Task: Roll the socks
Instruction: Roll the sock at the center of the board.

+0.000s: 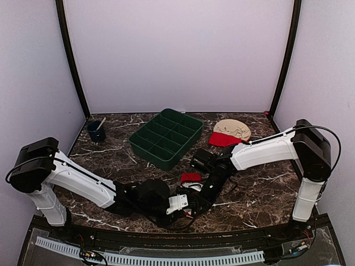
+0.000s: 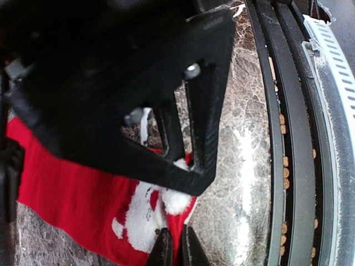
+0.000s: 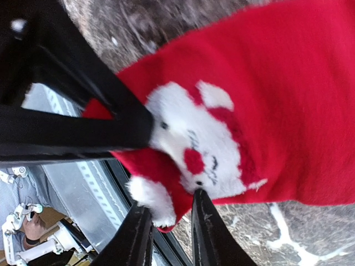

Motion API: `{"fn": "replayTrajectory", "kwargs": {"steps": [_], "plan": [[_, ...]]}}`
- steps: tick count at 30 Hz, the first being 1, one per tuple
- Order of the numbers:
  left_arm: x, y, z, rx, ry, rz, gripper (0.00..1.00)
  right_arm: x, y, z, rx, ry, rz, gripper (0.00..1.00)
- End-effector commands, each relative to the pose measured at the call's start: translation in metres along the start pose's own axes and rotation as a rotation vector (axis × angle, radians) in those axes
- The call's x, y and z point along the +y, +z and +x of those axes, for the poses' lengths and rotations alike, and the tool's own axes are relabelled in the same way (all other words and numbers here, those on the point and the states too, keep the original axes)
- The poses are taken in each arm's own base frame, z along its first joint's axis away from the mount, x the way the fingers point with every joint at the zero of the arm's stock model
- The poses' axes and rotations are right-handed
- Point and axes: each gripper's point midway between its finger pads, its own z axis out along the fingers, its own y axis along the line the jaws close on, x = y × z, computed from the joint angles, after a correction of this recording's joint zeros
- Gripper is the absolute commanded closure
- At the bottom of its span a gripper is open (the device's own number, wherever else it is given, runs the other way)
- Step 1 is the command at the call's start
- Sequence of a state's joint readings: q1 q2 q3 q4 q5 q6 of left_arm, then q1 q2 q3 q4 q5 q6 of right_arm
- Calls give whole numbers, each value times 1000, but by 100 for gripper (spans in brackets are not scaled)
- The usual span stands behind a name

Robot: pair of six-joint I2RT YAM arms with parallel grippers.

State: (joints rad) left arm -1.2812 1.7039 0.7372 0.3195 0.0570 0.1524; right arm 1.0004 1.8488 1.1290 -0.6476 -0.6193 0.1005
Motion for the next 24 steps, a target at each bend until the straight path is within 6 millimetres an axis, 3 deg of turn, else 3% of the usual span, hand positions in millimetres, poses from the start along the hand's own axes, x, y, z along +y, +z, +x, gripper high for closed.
{"fn": "replayTrajectory", "kwargs": {"steps": [1, 14, 24], "plan": [[-7, 0, -4, 17, -41, 38, 95, 0, -6, -2, -46, 5, 12, 76], [-17, 4, 3, 86, -109, 98, 97, 4, -18, -12, -148, 27, -9, 73], [-18, 5, 7, 138, -178, 121, 98, -6, -21, -12, -204, 78, 31, 72]]}}
